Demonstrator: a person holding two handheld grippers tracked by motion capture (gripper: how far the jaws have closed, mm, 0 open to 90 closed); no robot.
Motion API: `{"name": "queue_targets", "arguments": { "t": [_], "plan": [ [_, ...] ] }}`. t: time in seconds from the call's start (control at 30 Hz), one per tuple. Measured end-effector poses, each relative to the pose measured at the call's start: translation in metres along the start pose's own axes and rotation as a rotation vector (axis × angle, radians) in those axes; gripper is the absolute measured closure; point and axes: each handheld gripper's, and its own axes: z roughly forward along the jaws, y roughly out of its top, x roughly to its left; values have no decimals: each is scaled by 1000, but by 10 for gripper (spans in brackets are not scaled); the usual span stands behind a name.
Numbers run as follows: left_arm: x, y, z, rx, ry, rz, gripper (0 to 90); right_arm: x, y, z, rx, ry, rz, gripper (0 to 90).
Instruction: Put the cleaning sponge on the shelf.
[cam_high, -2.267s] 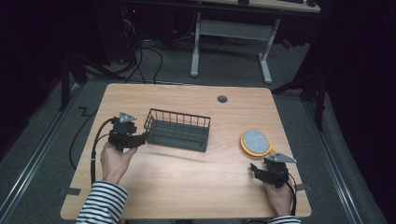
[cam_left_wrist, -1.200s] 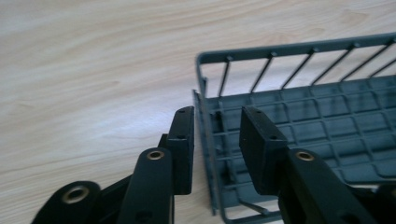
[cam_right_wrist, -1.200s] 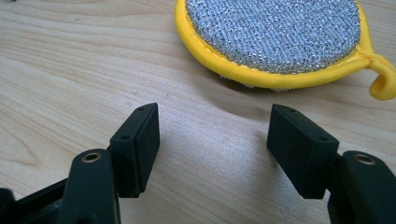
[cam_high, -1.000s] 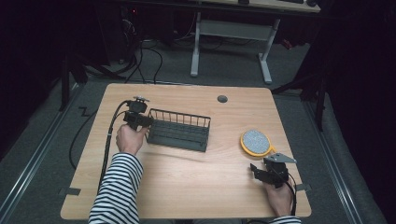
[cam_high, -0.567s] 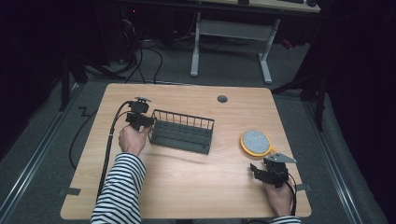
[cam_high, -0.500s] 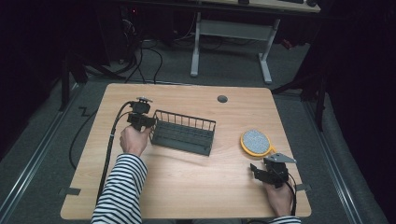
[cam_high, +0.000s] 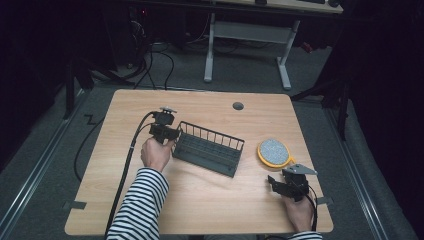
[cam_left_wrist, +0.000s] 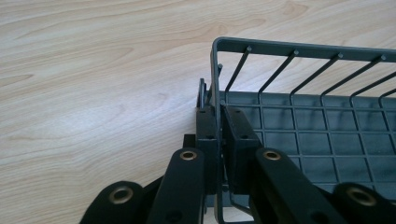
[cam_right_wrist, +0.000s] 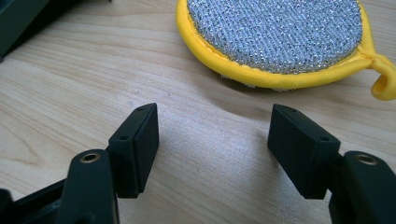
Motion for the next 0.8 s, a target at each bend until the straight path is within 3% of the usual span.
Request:
{"name": "queue_targets", "arguments": {
  "t": [0.2, 0.57, 0.7, 0.8],
  "plan": [
    [-12, -3, 2, -18, -8, 23, 859, 0, 0, 0, 0, 0, 0, 340],
    [-14, -4, 1, -20, -24, 33, 846, 0, 0, 0, 0, 1, 0, 341],
    [-12, -7, -4, -50, -29, 40, 636, 0, 0, 0, 0, 0, 0, 341],
    [-8, -10, -13, -112, -53, 30, 524, 0, 0, 0, 0, 1, 0, 341]
  ]
}}
